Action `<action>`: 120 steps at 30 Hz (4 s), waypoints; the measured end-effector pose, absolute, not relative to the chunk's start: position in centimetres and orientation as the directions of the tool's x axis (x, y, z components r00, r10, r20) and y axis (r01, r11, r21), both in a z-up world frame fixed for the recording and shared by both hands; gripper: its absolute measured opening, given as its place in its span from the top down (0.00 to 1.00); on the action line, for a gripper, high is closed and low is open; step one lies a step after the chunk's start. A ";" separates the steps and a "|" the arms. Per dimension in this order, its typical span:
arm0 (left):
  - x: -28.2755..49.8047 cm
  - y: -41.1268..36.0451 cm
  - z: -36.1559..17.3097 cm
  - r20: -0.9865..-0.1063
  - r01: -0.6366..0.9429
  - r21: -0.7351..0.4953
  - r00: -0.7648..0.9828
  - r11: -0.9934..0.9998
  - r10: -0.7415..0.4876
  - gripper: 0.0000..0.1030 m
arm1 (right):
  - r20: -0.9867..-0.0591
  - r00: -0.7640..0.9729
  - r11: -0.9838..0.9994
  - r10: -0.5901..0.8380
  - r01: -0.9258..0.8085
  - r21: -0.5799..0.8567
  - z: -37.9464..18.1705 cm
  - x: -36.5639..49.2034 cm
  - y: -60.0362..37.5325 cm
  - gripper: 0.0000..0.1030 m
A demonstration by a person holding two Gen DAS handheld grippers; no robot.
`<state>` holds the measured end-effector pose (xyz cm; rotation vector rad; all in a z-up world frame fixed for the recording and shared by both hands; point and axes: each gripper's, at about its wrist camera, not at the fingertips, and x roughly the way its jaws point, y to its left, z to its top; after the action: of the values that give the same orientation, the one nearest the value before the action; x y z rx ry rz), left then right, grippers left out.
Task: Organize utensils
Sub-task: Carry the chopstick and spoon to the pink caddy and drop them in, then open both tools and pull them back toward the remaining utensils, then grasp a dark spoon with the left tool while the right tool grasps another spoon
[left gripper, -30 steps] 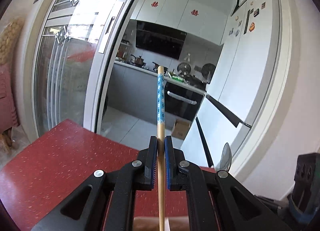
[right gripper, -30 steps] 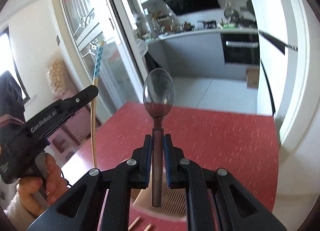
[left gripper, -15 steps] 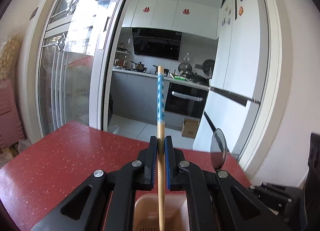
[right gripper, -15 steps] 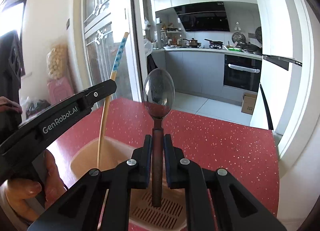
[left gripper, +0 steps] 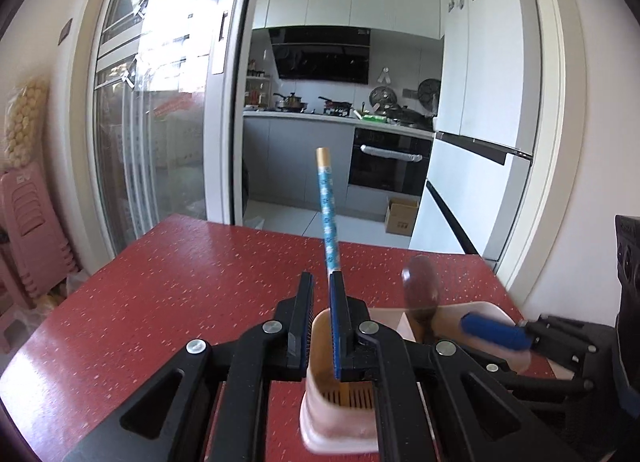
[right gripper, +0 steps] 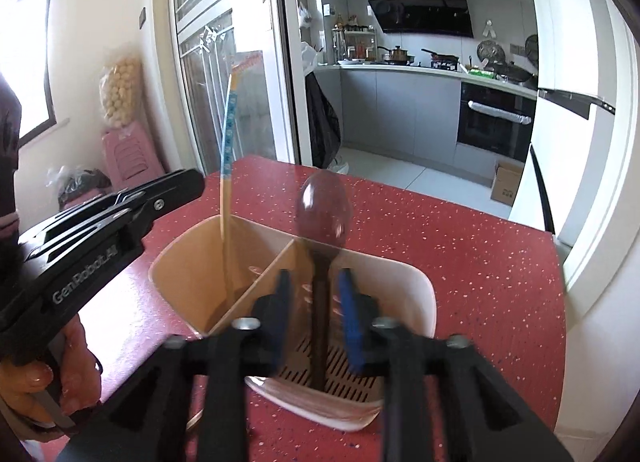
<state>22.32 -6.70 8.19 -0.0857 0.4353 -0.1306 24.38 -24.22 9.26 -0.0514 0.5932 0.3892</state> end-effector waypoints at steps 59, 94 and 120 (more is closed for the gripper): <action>12.2 0.9 -5.4 -0.879 -0.081 -0.313 0.402 0.946 -0.256 0.00 | -0.947 0.142 0.956 0.288 0.020 0.293 -2.4 16.5 -19.4 0.66; 14.5 -1.9 -5.4 -0.949 -0.075 -0.229 0.236 0.970 -0.206 0.21 | -0.936 0.180 0.950 0.303 -0.134 0.281 -2.9 17.0 -12.4 0.89; 12.5 -4.5 -4.7 -0.938 -0.009 -0.235 0.263 0.972 -0.225 0.60 | -0.873 0.231 0.902 0.430 -0.145 0.406 -0.7 13.7 -21.3 0.89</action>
<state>12.47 -4.47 -4.67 -0.2085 1.2995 -0.1473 13.69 -21.25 -0.75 0.2609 1.2807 0.4015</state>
